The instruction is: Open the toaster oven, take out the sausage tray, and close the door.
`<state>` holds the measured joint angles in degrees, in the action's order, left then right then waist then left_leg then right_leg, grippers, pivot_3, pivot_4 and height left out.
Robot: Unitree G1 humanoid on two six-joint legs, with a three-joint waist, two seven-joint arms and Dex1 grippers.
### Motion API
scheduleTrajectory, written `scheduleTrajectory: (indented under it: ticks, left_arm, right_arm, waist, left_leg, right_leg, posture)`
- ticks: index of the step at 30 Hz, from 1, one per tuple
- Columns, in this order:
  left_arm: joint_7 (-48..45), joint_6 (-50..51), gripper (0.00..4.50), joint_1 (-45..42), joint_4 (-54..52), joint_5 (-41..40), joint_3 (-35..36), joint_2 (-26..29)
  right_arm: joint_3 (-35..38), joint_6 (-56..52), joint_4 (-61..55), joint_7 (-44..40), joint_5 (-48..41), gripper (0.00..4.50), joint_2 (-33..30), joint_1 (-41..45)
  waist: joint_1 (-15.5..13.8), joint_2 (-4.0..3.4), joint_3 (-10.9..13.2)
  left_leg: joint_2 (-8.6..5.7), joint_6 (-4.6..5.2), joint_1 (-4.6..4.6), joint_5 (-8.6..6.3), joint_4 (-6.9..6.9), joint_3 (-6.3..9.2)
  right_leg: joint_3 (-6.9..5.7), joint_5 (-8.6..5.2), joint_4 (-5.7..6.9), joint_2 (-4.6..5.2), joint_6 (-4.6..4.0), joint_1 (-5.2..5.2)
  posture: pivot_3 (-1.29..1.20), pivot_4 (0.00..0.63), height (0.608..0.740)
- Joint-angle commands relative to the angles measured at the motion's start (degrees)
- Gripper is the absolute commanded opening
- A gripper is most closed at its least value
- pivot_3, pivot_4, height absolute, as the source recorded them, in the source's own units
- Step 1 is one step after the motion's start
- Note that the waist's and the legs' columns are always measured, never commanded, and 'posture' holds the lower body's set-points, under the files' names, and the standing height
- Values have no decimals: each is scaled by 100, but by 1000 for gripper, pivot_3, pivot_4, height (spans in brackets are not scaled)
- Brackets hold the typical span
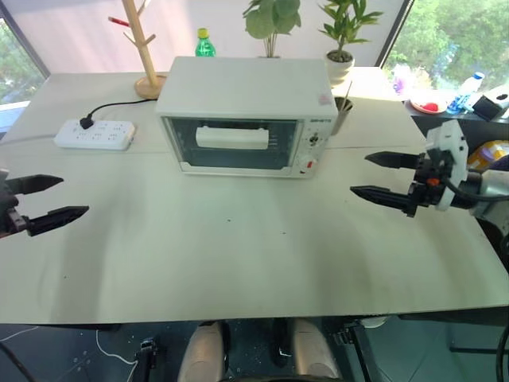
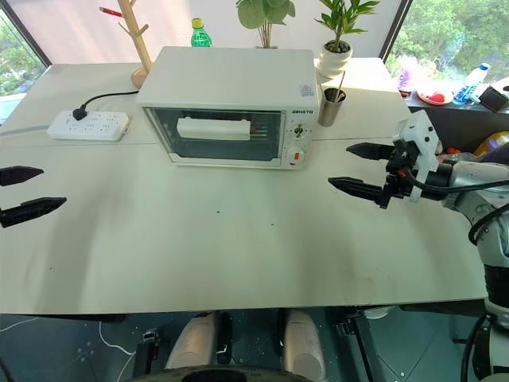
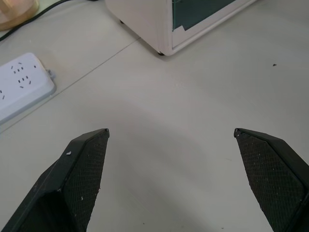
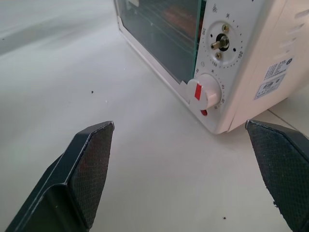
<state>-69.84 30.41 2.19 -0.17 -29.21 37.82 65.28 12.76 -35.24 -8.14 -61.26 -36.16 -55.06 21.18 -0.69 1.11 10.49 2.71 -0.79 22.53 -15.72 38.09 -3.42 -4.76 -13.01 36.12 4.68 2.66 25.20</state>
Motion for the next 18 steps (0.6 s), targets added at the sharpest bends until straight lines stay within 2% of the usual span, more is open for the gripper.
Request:
scheduleTrajectory:
  ticks: [1,9,18]
  left_arm:
    - [44,-231,4402,26,-70,125,178,36]
    - [136,56,4402,-297,-56,-175,109,-25]
    - [362,1123,4402,-1234,-1070,-1404,-256,-104]
  right_arm:
    - [97,0,-97,-2,-33,4500,-9,63]
    - [185,-185,-203,182,-140,4500,83,-3]
    - [85,-554,-763,622,-405,4500,428,233]
  waist:
    - [0,0,0]
    - [-3,0,0]
    - [-1,2,0]
  left_leg:
    - [0,0,0,0,0,0]
    - [0,0,1,0,0,-1]
    - [0,-1,1,0,1,0]
  right_leg:
    - [0,0,0,0,0,0]
    - [0,1,0,0,0,0]
    - [2,11,2,-1,17,-1]
  posture:
    - [0,150,717]
    - [0,150,717]
    - [0,150,717]
